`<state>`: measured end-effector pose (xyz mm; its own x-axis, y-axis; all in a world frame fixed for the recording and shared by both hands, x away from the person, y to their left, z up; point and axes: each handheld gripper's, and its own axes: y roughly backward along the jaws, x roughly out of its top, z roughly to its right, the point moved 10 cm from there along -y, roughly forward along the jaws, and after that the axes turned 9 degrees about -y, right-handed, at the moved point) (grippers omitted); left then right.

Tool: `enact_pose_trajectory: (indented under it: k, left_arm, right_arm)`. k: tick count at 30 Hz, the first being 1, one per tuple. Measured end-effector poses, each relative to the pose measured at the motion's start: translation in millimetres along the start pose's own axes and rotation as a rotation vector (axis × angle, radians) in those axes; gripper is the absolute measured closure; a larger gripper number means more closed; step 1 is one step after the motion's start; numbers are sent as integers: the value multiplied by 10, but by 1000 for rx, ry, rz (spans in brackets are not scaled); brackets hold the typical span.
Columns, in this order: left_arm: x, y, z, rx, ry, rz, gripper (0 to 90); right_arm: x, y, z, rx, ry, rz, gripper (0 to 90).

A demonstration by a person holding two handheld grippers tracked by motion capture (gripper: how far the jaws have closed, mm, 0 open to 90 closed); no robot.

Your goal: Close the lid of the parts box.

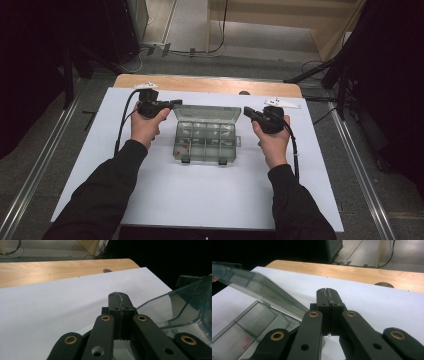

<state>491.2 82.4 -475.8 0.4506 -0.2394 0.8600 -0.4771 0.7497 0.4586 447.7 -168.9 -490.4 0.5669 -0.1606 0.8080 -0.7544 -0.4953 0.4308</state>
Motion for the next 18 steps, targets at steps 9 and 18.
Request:
enact_pose_trajectory:
  k: [9, 18]
  left_arm:
    - [-65, 121, 129, -15, -37, 5, 900]
    - [-121, 222, 282, -23, -81, 8, 899]
  right_arm:
    - [-41, 49, -161, 14, 39, 5, 900]
    - [-128, 85, -284, 34, 41, 2, 900]
